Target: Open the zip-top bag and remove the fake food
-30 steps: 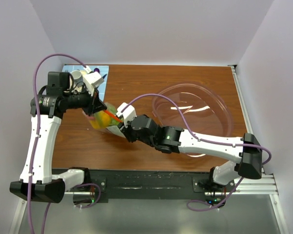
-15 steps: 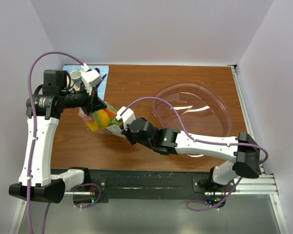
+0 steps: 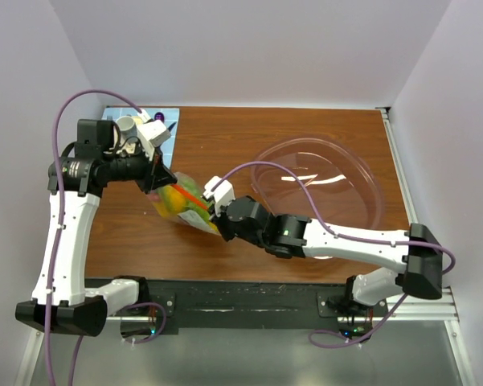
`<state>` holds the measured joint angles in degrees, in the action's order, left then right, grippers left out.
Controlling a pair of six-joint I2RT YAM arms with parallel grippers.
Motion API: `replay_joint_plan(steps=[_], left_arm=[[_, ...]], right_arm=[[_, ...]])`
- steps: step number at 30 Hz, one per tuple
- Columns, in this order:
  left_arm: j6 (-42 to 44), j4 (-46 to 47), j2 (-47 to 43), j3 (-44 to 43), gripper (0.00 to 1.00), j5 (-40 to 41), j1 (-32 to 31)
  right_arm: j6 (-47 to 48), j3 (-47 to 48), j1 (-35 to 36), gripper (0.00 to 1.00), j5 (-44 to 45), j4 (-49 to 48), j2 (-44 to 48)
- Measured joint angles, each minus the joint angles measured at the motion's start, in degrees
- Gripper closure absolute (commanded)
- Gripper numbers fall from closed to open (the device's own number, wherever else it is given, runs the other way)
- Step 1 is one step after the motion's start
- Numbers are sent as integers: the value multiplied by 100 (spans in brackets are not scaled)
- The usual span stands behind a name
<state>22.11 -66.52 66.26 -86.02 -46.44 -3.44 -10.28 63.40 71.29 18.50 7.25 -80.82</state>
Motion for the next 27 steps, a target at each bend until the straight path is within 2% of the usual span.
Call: replay_joint_plan(steps=[2,4,7,13,15,19,20,22,27], left_arm=[[4,-4,-2,50,100,13,0],[4,0,-2,55,100,17,0],[4,0,-13,55,100,15,0],[4,0,-15,55,100,13,0],[7,0,-15,55,100,11,0],[20,-4,-17,52,100,11,0],[22,-7,-17,52,100,11,0],[46,-22,-17,52,100,11,0],[122,-44,-24,52,100,9,0]], right_arm=[[33,0,0,12,22,2,125],[107,-4,0,8,68,4,267],[199,-2,0,8,129,-2,367],[236,4,-9,25,70,46,83],[219,4,-9,34,-7,46,-42],[164,-2,-9,66,-57,42,-212],[177,-4,-9,85,-70,37,-232],[164,-15,-9,100,-98,39,-238],[131,-15,-9,100,-105,48,-203]])
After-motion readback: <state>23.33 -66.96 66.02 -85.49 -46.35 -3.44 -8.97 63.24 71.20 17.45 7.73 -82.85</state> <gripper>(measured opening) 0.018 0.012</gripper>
